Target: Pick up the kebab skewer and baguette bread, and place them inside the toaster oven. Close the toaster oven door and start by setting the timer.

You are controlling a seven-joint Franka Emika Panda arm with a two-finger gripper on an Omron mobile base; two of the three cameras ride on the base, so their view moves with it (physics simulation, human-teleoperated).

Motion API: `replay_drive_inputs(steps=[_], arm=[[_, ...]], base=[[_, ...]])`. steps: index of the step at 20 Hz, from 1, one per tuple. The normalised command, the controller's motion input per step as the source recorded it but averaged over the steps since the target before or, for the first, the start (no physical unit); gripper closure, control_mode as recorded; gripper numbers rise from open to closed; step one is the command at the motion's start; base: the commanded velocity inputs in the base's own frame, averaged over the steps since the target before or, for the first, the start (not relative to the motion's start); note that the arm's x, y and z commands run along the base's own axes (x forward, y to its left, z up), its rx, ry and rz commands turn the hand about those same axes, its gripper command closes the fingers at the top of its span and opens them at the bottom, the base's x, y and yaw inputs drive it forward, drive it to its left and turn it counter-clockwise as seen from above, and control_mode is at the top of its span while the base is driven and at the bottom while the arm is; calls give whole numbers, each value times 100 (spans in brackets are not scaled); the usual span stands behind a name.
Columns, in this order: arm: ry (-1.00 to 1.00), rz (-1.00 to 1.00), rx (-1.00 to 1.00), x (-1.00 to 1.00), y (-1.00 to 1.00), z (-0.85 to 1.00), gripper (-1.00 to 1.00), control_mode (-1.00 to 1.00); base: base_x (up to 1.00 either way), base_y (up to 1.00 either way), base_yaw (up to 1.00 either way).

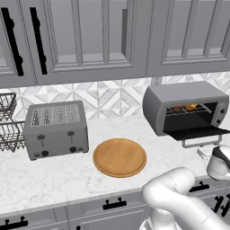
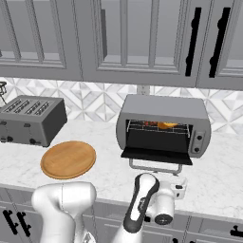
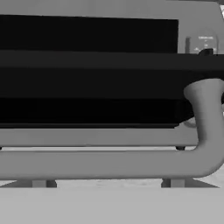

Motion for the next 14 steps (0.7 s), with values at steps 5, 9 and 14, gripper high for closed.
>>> replay_drive_inputs(steps=[5,9,14], arm=[[-22,0,0,25,0,52,-100,-100],[-19,2,0,27,0,44,-100,-100],[-18,3,0,36,0,42,-100,-100]], base=[[0,0,0],[0,0,0],[0,0,0]])
